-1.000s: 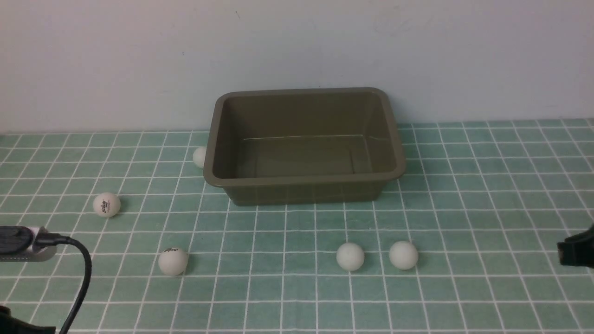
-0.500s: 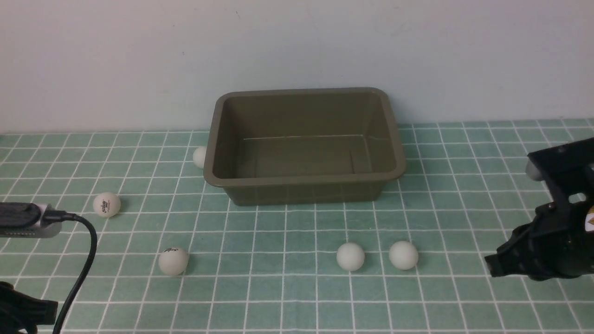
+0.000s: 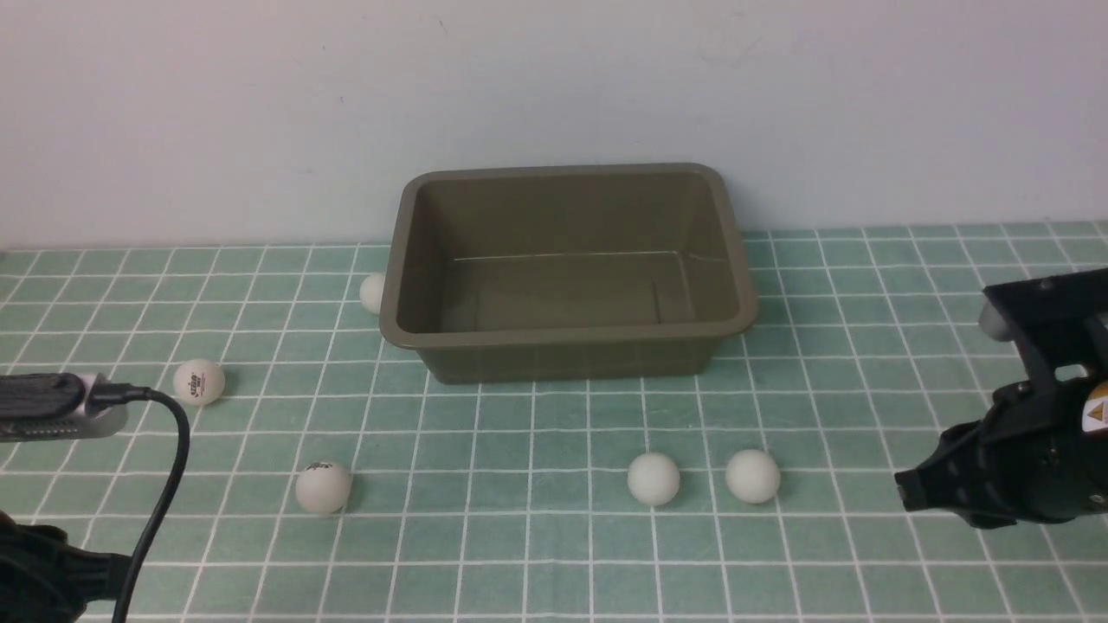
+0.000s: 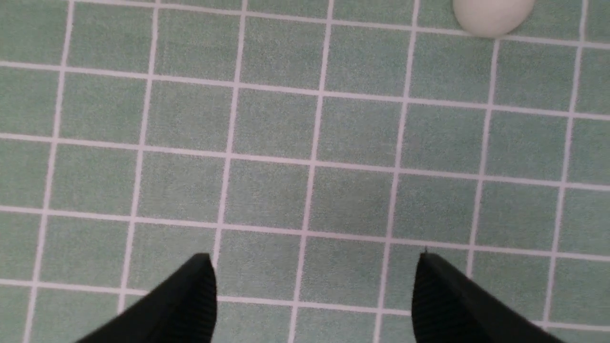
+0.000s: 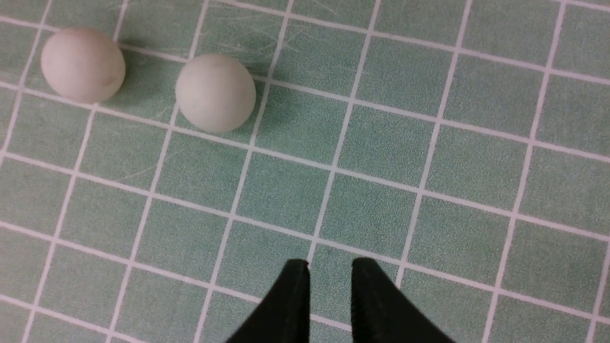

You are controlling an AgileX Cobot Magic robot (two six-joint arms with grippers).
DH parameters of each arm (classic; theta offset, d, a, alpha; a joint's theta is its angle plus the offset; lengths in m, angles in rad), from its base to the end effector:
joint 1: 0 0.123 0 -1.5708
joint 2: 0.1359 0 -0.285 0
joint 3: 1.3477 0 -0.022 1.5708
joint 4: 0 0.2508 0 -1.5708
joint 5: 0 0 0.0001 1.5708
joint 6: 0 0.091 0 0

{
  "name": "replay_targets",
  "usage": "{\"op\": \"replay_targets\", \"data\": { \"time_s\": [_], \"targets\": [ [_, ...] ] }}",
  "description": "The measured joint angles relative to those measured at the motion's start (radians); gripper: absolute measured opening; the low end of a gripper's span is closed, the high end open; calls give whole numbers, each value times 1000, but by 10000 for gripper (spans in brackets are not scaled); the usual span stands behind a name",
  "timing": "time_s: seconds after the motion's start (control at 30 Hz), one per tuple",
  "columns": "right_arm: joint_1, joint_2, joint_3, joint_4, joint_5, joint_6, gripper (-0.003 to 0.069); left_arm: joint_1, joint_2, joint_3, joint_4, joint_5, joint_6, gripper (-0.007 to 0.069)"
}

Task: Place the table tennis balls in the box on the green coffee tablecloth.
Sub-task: 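Reach for and grasp a ping pong ball on the table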

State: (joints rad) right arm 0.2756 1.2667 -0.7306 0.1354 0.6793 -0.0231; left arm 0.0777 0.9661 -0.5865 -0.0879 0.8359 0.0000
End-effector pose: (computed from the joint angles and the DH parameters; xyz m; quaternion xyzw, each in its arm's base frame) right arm 0.2162 0.0692 0.2332 -0.1033 0.9688 0.0802 0.2106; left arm 0.1567 0.0062 0.2440 -0.0594 0.9731 -0.0297 0.2206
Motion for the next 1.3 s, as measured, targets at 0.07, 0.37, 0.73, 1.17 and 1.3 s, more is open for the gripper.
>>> {"op": "replay_targets", "data": {
  "time_s": [0.07, 0.37, 0.73, 1.17, 1.3],
  "targets": [
    [5, 9, 0, 23, -30, -3, 404, 0, 0, 0, -61, -14, 13, 505],
    [96, 231, -180, 112, -71, -146, 482, -62, 72, -3, -474, -156, 526, 521],
    [106, 482, -381, 96, 47, -150, 482, -70, 331, -86, -504, -247, 698, 521],
    [106, 584, -388, 92, 11, -152, 481, -70, 372, -151, -508, -295, 741, 521],
    [106, 623, -402, 94, 29, -152, 437, -70, 372, -151, -508, -320, 751, 521]
  ]
}}
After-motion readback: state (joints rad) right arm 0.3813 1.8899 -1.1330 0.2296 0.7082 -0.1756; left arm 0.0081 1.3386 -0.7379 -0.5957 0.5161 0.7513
